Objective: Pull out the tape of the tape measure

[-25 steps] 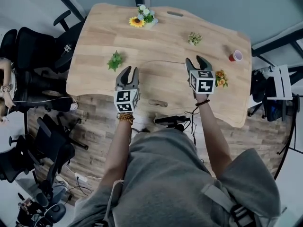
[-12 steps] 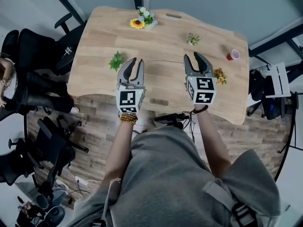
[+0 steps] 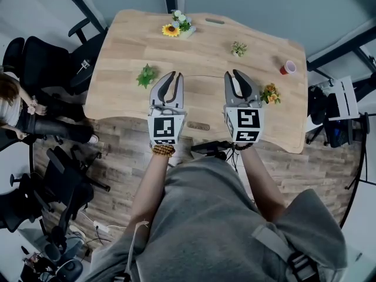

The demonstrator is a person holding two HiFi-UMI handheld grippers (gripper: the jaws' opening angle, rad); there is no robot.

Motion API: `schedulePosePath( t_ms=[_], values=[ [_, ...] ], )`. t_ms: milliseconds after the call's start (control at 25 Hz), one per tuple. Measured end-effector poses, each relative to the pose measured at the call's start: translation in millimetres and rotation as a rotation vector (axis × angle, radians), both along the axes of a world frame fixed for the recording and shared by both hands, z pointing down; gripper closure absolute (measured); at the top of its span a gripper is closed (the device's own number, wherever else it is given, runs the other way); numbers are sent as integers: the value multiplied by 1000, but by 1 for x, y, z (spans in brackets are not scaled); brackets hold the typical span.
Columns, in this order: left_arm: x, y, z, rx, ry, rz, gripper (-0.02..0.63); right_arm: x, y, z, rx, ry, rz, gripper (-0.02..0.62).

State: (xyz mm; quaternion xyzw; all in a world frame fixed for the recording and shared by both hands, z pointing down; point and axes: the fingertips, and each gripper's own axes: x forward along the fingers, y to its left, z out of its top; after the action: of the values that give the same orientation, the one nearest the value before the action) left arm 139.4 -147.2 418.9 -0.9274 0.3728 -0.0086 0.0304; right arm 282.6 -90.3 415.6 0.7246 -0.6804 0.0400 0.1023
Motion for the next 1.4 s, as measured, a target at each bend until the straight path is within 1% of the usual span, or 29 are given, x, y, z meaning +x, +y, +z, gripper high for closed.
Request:
schedulePosePath(
  t_ms=[240,520,680,1400],
  values=[
    [-1,11,-13,38,4,6,569,-16,9,-12,30,18,-2,549],
    [0,23,-17,51,0,23,584,-29,18,-16,35,31,-1,577],
    [2,28,-18,58,8,22,591,-32,22,-14,29,29,-1,581],
    [8,35,-14,62,-11,59,597,-37,26,-4,-1,28,15,583]
  ],
)
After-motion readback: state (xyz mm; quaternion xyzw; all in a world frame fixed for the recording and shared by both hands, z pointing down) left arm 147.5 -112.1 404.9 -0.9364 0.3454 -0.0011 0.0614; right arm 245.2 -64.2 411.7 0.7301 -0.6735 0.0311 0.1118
